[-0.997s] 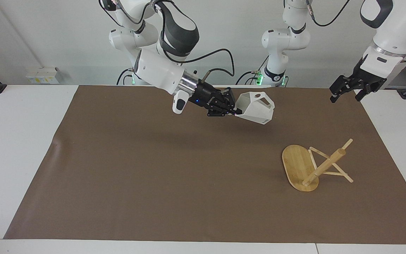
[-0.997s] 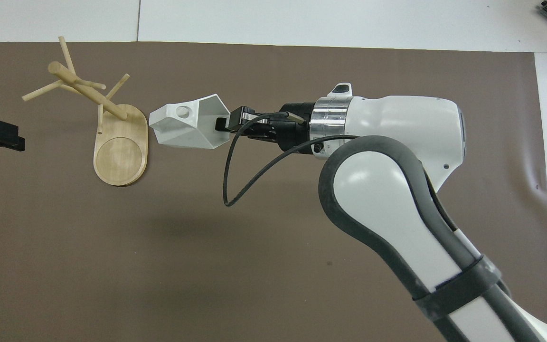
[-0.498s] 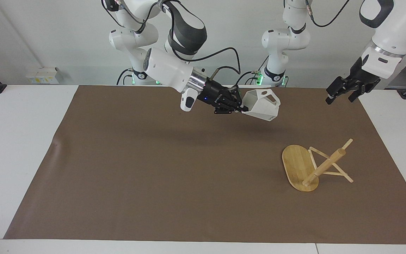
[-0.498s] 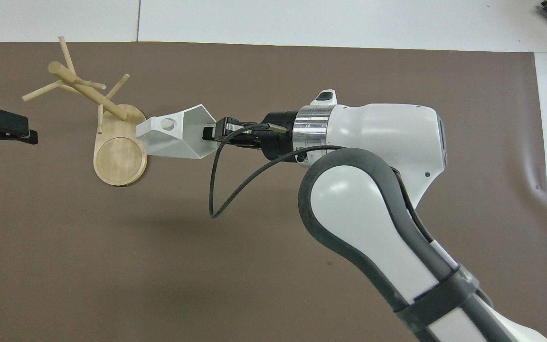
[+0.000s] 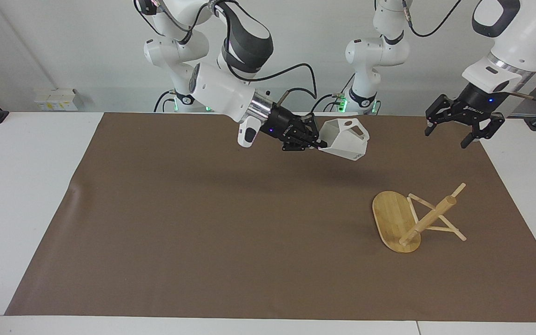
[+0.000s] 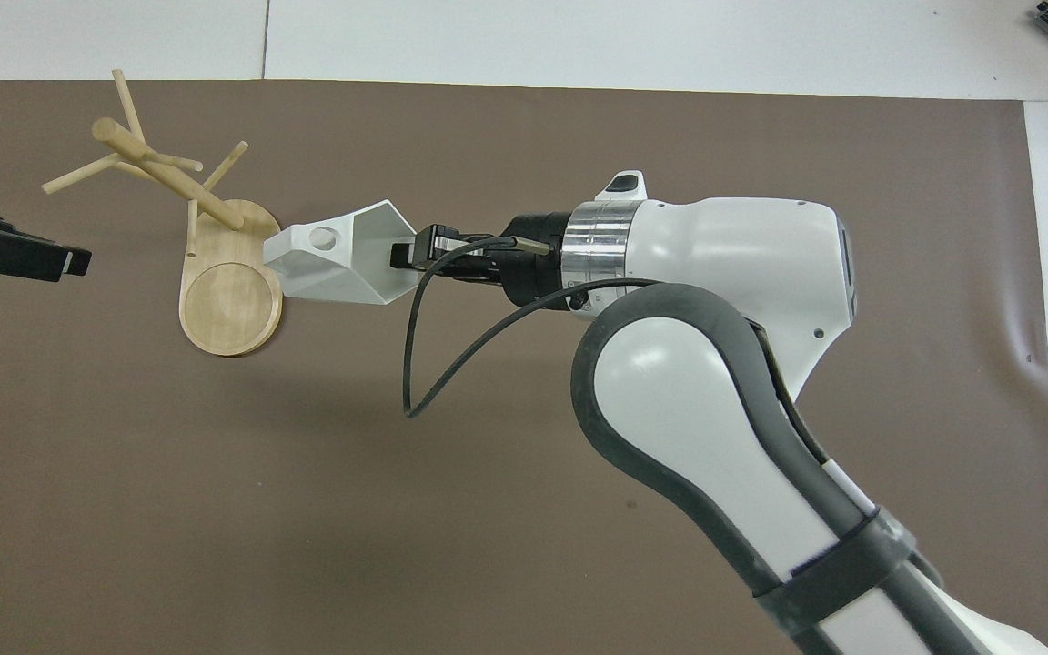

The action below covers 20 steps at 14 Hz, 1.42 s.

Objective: Hang cup on rack
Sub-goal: 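Hold the cup with the right gripper while the left gripper reaches it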

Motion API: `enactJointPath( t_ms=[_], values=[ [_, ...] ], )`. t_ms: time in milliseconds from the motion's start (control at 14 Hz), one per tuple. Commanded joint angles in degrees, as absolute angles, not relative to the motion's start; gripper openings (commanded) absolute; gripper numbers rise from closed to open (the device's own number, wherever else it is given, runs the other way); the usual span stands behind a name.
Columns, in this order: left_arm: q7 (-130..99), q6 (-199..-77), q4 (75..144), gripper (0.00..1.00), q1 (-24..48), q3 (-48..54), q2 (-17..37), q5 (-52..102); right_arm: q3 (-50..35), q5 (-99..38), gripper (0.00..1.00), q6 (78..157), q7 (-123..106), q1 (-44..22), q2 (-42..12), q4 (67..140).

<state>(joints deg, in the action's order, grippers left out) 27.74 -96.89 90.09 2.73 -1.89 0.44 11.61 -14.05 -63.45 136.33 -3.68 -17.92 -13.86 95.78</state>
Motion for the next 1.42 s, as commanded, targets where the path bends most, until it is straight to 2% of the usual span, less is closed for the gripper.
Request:
enactJointPath(
  t_ms=[0, 142, 854, 1353],
  values=[
    [42.0, -102.9, 97.8, 1.00, 2.9, -2.1, -3.5, 16.7, -14.2, -62.4, 0.00, 137.5, -3.0, -18.2, -14.2, 95.4],
    [50.0, -105.4, 100.4, 1.00, 2.9, -2.1, -4.6, 19.1, -14.2, -62.4, 0.00, 137.5, -3.0, -18.2, -14.2, 95.3],
    [81.8, -107.2, 102.8, 1.00, 5.7, -1.8, -3.4, 31.2, -14.2, -60.3, 0.00, 136.8, -3.2, -18.1, -14.2, 95.3],
    [93.2, -110.1, 110.4, 1.00, 6.9, -1.8, -3.7, 41.0, -14.2, -59.9, 0.00, 136.7, -3.1, -18.1, -14.2, 95.3]
  ],
)
